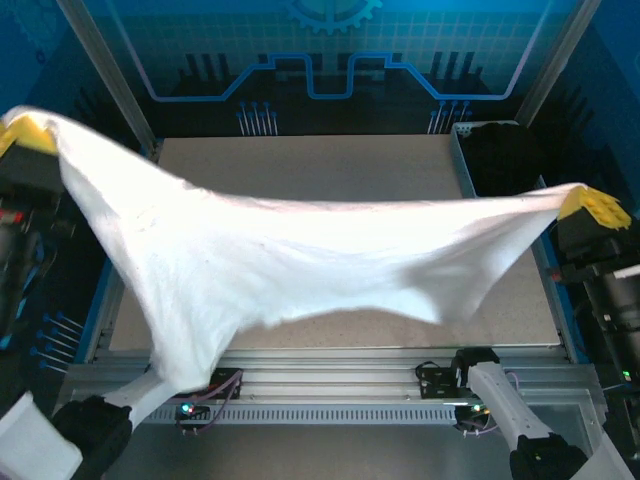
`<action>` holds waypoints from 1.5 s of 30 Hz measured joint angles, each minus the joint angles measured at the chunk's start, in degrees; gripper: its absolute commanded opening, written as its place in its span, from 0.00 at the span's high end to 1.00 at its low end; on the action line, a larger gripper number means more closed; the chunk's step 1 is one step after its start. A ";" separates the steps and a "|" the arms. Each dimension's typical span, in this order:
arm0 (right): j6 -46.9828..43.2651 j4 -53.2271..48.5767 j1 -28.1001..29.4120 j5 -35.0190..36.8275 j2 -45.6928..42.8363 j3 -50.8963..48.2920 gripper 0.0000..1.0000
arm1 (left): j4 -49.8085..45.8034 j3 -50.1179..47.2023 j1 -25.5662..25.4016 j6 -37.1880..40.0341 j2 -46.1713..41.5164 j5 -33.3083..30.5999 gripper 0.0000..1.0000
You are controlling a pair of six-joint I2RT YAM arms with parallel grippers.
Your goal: Fold the inside-out t-shirt
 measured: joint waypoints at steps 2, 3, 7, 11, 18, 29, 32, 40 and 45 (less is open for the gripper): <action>-0.94 0.96 -0.04 0.76 1.42 -2.29 1.00 | 0.42 0.13 0.00 1.22 4.57 -1.68 1.00; -1.29 1.68 -0.04 1.22 2.25 -3.78 1.00 | 0.48 -0.26 0.00 1.90 6.71 -2.29 1.00; -2.89 7.37 -0.11 3.30 7.56 -13.40 1.00 | 4.28 -6.03 0.72 3.93 17.05 -4.09 1.00; -3.96 15.23 -0.11 5.25 17.51 -22.93 1.00 | 9.05 -12.98 3.06 4.92 29.03 -4.28 1.00; -3.91 28.63 0.07 8.13 49.72 -22.25 0.95 | 17.51 -11.30 6.38 4.98 57.55 -4.24 0.81; -0.90 17.16 1.64 10.97 98.82 19.69 0.61 | 9.53 19.32 7.72 -1.57 92.96 0.70 0.44; -1.29 15.98 3.69 10.56 93.94 13.27 0.58 | 13.22 -3.98 7.72 -4.92 78.16 2.67 0.40; 0.42 15.54 9.22 4.09 69.77 -14.95 0.55 | 26.36 -46.23 7.80 -16.26 42.45 7.23 0.36; 3.43 18.14 7.87 -2.14 61.86 -28.87 0.54 | 29.38 -53.75 10.97 -20.57 41.55 10.82 0.35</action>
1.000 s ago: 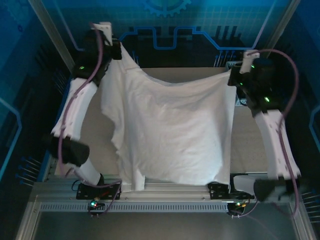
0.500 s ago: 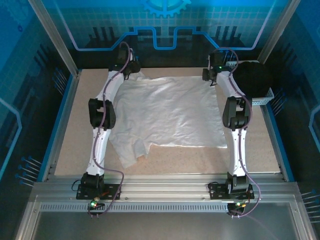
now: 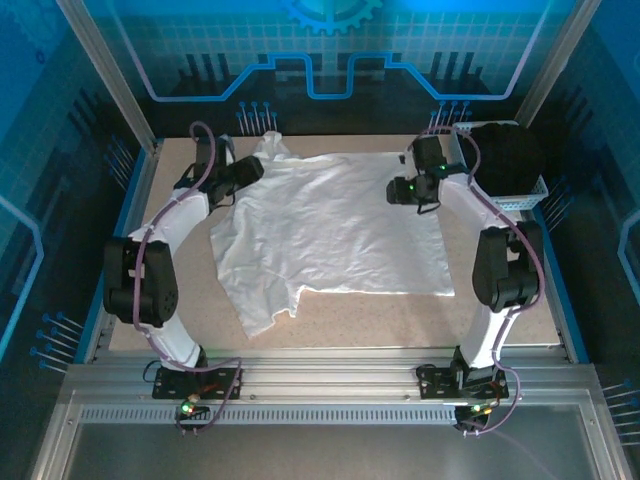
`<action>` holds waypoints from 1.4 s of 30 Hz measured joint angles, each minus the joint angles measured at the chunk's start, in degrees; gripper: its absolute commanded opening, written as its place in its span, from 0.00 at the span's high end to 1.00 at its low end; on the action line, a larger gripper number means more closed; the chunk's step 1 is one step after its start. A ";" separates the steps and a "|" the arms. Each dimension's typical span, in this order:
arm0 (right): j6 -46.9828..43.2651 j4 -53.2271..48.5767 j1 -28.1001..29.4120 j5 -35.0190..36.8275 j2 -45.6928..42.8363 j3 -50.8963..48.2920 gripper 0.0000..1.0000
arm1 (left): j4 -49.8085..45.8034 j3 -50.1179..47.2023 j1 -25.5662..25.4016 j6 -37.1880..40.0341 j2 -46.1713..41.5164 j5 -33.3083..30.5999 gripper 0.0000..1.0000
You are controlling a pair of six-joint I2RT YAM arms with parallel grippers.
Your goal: Fold the inside-out t-shirt
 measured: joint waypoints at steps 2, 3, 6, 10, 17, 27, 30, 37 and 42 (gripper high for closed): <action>1.18 0.55 -1.18 -2.21 0.28 -3.06 0.55 | -0.66 0.35 2.43 -0.57 2.78 1.51 0.35; 1.79 0.52 -1.88 -3.15 0.50 -4.35 0.55 | -1.33 1.11 3.30 -0.57 4.13 1.95 0.35; 3.23 0.57 -4.74 -5.20 1.25 -7.45 0.56 | -3.85 5.62 5.01 -0.57 9.07 2.73 0.34; 4.37 0.61 -8.55 -6.84 2.60 -10.43 0.57 | -6.27 10.64 5.42 -0.55 13.84 4.24 0.34; 5.14 0.74 -11.06 -9.22 4.76 -11.80 0.58 | -9.81 15.39 5.42 -0.50 19.54 6.47 0.33; 6.75 1.27 -13.49 -9.53 3.74 -13.53 0.59 | -13.62 21.22 5.55 -0.04 26.45 7.30 0.32; 7.32 1.49 -14.38 -9.11 2.89 -14.69 0.59 | -14.71 22.38 5.81 0.07 27.74 7.45 0.32; 7.72 1.57 -14.73 -8.09 2.36 -15.30 0.59 | -16.96 23.98 6.56 0.13 29.27 7.45 0.32; 7.69 1.57 -14.73 -8.09 2.36 -15.30 0.59 | -16.24 23.28 6.64 0.13 28.98 7.45 0.32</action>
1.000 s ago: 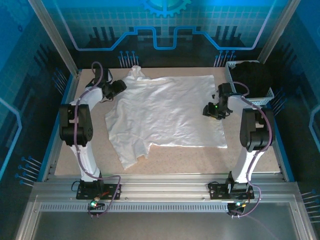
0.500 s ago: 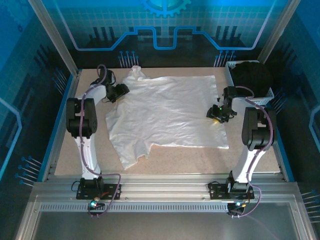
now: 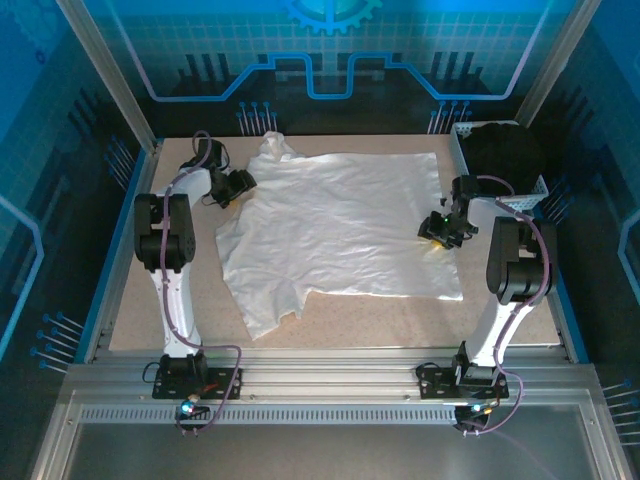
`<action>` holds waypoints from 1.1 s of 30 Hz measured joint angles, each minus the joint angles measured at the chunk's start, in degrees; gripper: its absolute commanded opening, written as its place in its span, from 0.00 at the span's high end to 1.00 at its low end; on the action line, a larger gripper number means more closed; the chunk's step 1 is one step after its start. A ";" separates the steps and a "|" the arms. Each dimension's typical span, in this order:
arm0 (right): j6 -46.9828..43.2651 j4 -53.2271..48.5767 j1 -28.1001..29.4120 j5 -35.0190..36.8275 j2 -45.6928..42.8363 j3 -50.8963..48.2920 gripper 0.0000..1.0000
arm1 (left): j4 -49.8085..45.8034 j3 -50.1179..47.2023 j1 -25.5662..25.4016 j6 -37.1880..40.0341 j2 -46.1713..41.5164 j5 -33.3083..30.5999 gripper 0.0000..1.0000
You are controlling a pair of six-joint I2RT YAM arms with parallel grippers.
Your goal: Fold the inside-out t-shirt
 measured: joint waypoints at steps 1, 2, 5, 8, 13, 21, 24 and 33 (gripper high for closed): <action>0.00 0.00 0.00 0.00 0.00 0.00 0.59 | 0.87 -1.25 0.00 0.00 -0.68 0.00 0.32; 0.00 0.00 0.02 0.00 0.00 0.02 0.59 | 1.53 -2.62 0.00 -0.02 -1.55 -0.02 0.32; -0.02 0.00 0.00 -0.02 0.00 0.02 0.59 | 3.91 -9.09 0.00 -0.26 -6.12 0.00 0.32; -0.02 -0.07 0.00 -0.04 0.00 0.09 0.59 | 7.39 -17.79 0.00 -1.36 -13.16 0.02 0.32; -0.24 -0.44 0.00 0.37 0.02 0.39 0.59 | 12.96 -31.06 -0.17 -3.26 -25.94 -0.02 0.32; -0.48 -1.40 0.00 1.97 0.02 1.05 0.58 | 15.87 -35.52 -0.15 -3.34 -28.76 -0.48 0.32; -0.76 -1.88 0.00 2.69 0.02 1.11 0.58 | 16.00 -35.56 -0.13 -3.32 -26.95 -0.48 0.32; -2.64 -6.12 0.02 8.44 0.02 3.10 0.58 | 16.44 -36.57 2.08 -4.42 -23.21 0.07 0.32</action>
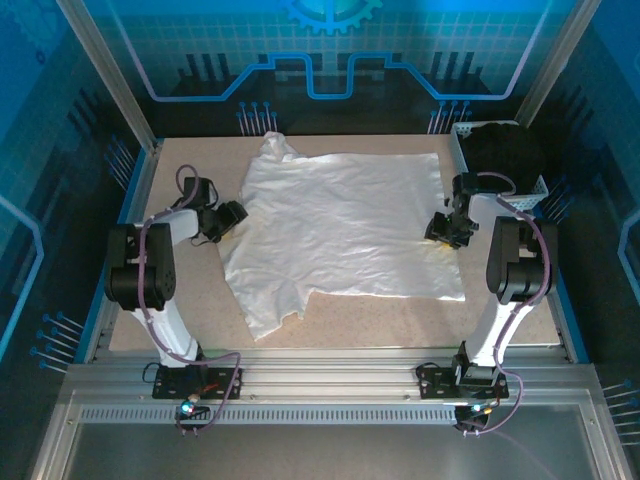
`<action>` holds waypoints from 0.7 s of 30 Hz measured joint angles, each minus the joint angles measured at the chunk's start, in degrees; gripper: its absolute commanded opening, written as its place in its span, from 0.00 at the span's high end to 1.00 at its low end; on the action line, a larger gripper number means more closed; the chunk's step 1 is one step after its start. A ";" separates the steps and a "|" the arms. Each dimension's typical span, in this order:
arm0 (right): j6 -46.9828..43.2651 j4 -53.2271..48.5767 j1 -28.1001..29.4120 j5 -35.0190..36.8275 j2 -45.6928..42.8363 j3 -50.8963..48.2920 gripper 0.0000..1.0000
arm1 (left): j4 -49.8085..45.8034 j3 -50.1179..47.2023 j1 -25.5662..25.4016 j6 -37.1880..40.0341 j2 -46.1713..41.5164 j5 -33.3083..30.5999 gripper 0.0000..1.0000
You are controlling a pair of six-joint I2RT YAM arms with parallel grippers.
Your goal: Fold the inside-out t-shirt
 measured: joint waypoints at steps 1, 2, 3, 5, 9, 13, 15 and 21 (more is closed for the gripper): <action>-0.22 -0.52 0.07 0.98 0.00 0.52 0.58 | -0.09 0.15 0.52 -0.13 0.09 -0.02 0.32; -0.42 -0.96 0.15 1.81 0.00 1.03 0.58 | -0.28 0.42 0.92 -0.17 0.15 -0.02 0.32; -0.59 -1.27 0.31 2.47 0.00 1.55 0.58 | -0.70 0.85 1.25 -0.15 0.33 -0.11 0.32; -0.83 -1.57 0.92 3.63 -0.33 2.14 0.57 | -1.53 1.97 1.70 -0.11 0.72 -0.74 0.32; -1.05 -2.60 3.15 4.24 -3.30 1.99 0.56 | -2.56 4.02 2.34 -0.09 0.98 -1.42 0.31; -0.74 -1.92 4.28 2.51 -11.61 -2.93 0.54 | -2.12 3.34 2.49 -0.35 -0.52 -1.11 0.31; -0.31 -1.90 4.24 1.64 -16.44 -6.47 0.53 | -0.81 0.44 2.47 -1.36 -3.96 -0.48 0.30; 2.23 -3.15 2.95 2.36 -26.16 -16.85 0.49 | 3.45 -11.63 -1.92 -6.14 -21.44 1.05 0.30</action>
